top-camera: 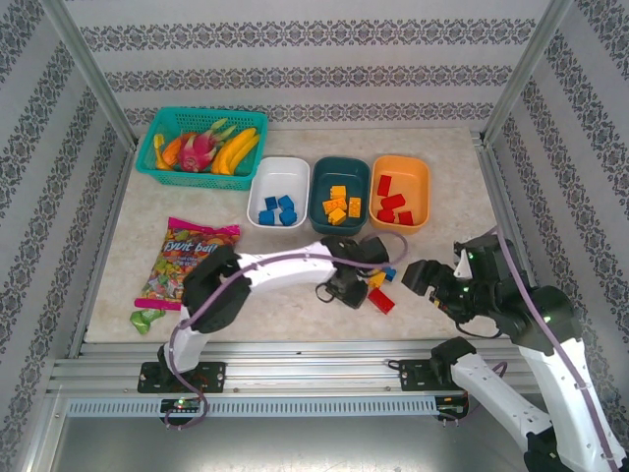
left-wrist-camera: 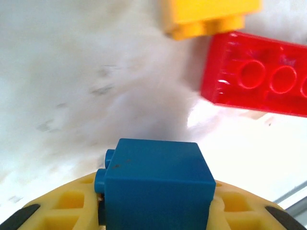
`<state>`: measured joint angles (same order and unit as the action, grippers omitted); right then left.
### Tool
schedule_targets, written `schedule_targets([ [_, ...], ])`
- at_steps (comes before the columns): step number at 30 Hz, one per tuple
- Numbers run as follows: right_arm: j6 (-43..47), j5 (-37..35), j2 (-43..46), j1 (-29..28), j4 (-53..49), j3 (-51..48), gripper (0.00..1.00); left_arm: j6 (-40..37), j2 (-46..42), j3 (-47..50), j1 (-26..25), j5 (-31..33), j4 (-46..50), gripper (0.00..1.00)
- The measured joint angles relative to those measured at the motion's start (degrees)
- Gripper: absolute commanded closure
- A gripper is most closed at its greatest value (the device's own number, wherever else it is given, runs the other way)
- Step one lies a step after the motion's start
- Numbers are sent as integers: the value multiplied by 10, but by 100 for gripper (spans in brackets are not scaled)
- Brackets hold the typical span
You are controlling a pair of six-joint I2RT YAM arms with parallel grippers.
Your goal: Sort the legos into containers by color
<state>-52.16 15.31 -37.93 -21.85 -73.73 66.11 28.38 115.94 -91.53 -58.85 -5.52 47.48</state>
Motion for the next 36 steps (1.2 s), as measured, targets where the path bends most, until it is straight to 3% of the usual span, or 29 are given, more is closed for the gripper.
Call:
schedule_targets([
  [7,-7,-12,-41,0,163,-1,16,21,-104,3,129,7,0,66],
  [12,-31,-3,-127,0,322,-33,15,17,-100,-31,221,15,9,65],
  [19,-63,17,-270,0,474,-40,15,7,15,-162,318,15,14,64],
  [25,-75,28,-342,5,515,-9,14,2,160,-315,368,14,32,61],
  [31,-77,37,-363,11,531,7,15,-2,272,-439,388,-6,50,56],
  [36,-77,39,-366,19,530,7,15,-1,302,-457,391,-30,61,53],
])
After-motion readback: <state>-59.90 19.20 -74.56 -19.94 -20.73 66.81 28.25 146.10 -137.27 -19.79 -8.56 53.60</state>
